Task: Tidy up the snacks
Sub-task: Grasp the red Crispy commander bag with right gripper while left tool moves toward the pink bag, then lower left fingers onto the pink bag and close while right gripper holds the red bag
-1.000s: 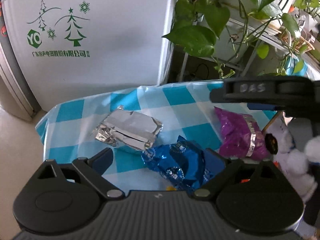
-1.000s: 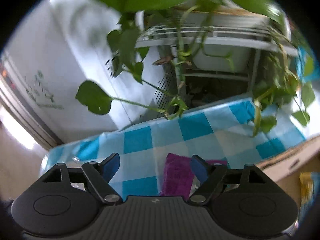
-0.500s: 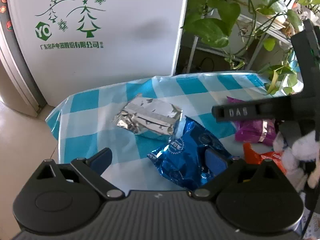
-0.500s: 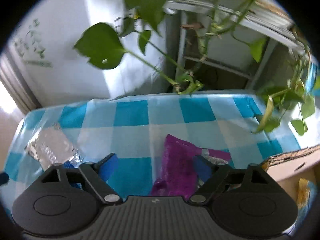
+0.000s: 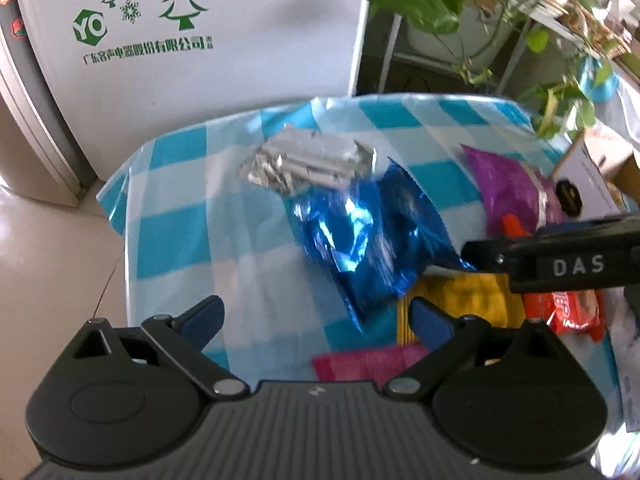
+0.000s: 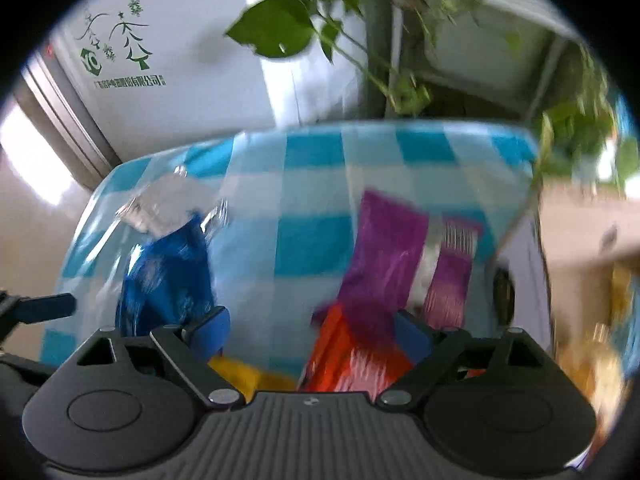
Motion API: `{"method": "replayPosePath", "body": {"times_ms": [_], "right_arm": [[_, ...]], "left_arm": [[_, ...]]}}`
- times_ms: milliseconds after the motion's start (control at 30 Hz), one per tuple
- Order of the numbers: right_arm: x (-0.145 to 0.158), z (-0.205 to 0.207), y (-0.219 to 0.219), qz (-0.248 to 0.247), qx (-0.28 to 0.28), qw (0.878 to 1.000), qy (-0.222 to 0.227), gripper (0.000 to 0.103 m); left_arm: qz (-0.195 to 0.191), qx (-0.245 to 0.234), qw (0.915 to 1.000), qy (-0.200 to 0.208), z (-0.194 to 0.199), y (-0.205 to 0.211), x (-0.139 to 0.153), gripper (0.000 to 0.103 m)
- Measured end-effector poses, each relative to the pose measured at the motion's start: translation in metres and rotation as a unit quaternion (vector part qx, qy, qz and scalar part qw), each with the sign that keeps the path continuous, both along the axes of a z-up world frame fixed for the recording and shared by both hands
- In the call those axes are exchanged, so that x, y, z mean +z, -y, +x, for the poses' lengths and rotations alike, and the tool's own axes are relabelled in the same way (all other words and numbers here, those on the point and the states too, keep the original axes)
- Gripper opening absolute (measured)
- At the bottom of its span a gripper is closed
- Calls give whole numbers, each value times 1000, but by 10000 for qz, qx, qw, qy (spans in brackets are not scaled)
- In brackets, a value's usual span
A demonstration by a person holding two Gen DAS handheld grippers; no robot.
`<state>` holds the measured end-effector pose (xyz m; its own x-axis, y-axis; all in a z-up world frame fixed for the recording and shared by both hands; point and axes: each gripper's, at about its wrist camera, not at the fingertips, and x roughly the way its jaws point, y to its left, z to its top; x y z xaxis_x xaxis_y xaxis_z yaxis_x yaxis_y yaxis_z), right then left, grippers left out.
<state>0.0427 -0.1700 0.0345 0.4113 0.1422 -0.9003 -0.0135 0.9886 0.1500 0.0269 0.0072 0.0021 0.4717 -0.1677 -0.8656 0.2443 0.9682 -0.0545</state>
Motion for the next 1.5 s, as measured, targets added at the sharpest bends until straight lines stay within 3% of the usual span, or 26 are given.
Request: {"method": "replayPosePath", "body": {"times_ms": [333,667,867,1033,1233,1367,1500], "right_arm": [[1,-57,16,628,-601,9956,-341,92],[9,-117,18,1144,-791,9886,-575,92],[14,-144,10,838,-548,9939,-455,92],[13,-152,-7,400,-111,9987,-295,92],[9,-158,-14,-181,16,9995,-250,90],[12,-160,-11,-286,-117,9993,-194,77],[14,-170,0,-273,-507,9980,-248,77]], "left_arm": [[-221,-89,9996,-156,-37,-8,-4,98],[-402,-206,9990,61,-80,-17,5,98],[-267,-233,9989,306,-106,-24,14,98],[179,-568,9966,572,-124,-19,15,96],[249,-922,9934,642,-128,-18,11,96],[159,-1072,9919,664,-127,-18,5,96],[120,-1364,9870,842,-130,-12,3,96]]}}
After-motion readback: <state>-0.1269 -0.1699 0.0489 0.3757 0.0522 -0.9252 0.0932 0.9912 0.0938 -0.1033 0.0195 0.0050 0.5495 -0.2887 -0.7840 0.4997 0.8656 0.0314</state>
